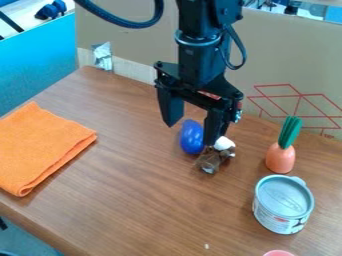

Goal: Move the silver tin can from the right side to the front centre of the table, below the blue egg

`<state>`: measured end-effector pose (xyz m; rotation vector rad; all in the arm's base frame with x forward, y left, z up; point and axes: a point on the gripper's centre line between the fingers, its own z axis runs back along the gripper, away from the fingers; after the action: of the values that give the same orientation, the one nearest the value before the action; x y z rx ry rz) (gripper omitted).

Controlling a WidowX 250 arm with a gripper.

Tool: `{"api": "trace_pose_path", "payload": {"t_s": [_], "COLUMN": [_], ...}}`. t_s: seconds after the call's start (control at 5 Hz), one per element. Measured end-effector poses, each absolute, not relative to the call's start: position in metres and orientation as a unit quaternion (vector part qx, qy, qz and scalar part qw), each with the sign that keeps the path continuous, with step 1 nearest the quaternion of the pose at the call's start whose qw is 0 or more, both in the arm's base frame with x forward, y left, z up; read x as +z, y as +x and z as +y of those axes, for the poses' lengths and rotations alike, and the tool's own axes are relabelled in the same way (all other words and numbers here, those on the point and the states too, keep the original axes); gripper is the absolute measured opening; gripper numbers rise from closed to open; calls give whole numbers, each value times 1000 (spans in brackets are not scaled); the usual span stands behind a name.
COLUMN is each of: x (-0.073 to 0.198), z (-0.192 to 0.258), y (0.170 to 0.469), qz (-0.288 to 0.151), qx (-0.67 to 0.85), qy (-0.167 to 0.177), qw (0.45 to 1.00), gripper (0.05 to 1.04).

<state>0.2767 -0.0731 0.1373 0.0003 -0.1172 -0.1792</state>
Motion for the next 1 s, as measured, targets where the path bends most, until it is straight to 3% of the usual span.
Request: {"api": "trace_pose_path", "payload": {"t_s": [0.2,0.4,0.8,1.0], "x": [131,124,118,110], "z": [-74,-96,-151,-172], "y": [275,282,299,305], "qz": [-48,-83,-154,-158], "qx": [-90,-80,-10,-12], "qy": [2,33,8,-6], "qw": [995,993,988,987], "gripper": [1006,1006,1006,1006]}}
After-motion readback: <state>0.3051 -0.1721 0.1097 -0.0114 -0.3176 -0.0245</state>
